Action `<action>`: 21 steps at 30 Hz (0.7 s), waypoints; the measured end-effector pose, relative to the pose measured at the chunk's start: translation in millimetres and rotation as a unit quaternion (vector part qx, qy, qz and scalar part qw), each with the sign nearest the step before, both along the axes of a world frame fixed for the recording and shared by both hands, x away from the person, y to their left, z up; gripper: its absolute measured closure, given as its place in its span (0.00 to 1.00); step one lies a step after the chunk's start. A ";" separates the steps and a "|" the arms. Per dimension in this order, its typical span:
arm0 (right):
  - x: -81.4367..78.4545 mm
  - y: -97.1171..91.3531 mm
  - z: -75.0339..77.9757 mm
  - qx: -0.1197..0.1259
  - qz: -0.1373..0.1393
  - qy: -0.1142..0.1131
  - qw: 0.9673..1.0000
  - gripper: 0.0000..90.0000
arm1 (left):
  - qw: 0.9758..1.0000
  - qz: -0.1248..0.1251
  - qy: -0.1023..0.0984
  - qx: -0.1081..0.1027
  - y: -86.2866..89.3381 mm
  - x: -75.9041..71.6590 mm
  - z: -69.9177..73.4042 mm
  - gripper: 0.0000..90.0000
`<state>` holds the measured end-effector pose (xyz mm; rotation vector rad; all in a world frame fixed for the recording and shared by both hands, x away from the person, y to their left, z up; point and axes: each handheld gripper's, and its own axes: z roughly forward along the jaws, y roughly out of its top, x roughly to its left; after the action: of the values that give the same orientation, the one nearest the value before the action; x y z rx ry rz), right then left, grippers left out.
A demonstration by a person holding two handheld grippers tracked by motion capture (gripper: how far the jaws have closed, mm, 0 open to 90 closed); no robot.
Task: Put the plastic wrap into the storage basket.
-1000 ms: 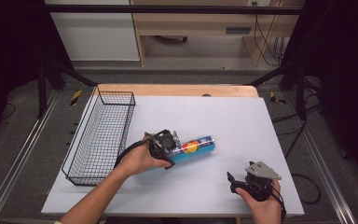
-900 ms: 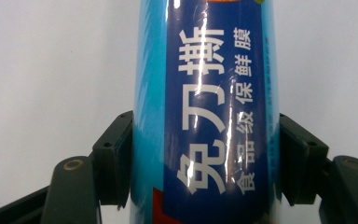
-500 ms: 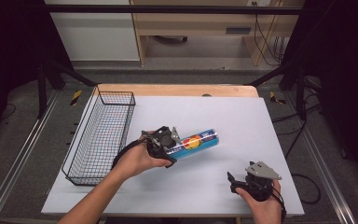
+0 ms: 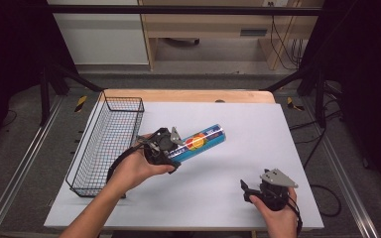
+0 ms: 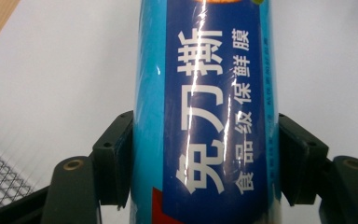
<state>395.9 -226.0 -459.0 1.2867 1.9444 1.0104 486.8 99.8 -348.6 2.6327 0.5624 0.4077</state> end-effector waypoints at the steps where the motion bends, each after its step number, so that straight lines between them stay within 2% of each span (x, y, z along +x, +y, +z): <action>1: 6.2 -0.1 1.1 0.003 -0.001 0.006 1.000 0.12 | 1.000 0.001 -0.001 0.001 1.5 -0.2 2.5 0.36; 3: 19.6 -1.6 3.2 0.004 -0.017 0.014 1.000 0.12 | 1.000 0.004 -0.004 -0.004 4.2 -1.0 6.0 0.36; 4: 19.6 -1.6 3.2 0.004 -0.017 0.014 1.000 0.12 | 1.000 0.004 -0.004 -0.004 4.2 -1.0 6.0 0.36; 6: 39.2 -6.2 5.2 0.006 -0.036 0.017 0.999 0.12 | 1.000 0.009 -0.012 -0.013 7.6 -2.6 10.0 0.36; 7: 42.9 -7.4 6.5 0.000 -0.038 0.012 0.999 0.12 | 1.000 0.007 -0.011 -0.016 8.6 -2.2 11.3 0.36; 9: 44.0 -7.7 7.6 0.000 -0.043 0.008 0.999 0.12 | 1.000 0.005 -0.011 -0.019 9.9 -1.9 13.9 0.36; 11: 38.2 -11.4 8.6 -0.001 -0.050 -0.013 0.999 0.14 | 1.000 0.007 -0.013 -0.019 11.3 -0.5 21.2 0.36; 13: 33.0 -12.3 7.4 0.009 -0.047 -0.005 0.999 0.14 | 1.000 0.008 -0.015 -0.013 11.2 -0.2 26.9 0.36; 15: 28.5 -12.4 6.7 0.009 -0.044 -0.004 0.999 0.14 | 1.000 0.009 -0.016 -0.017 11.3 -0.7 30.9 0.36; 18: 25.3 -14.5 8.7 0.011 -0.042 -0.012 0.999 0.14 | 0.999 0.009 -0.029 -0.013 9.6 -3.4 35.1 0.36; 21: 23.4 -17.4 10.4 0.007 -0.040 -0.017 0.999 0.14 | 0.999 0.007 -0.031 -0.016 8.0 -5.2 36.3 0.36</action>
<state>419.3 -243.4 -448.7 1.3352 1.8483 1.0009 481.6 107.8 -312.4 2.5782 0.5622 0.4790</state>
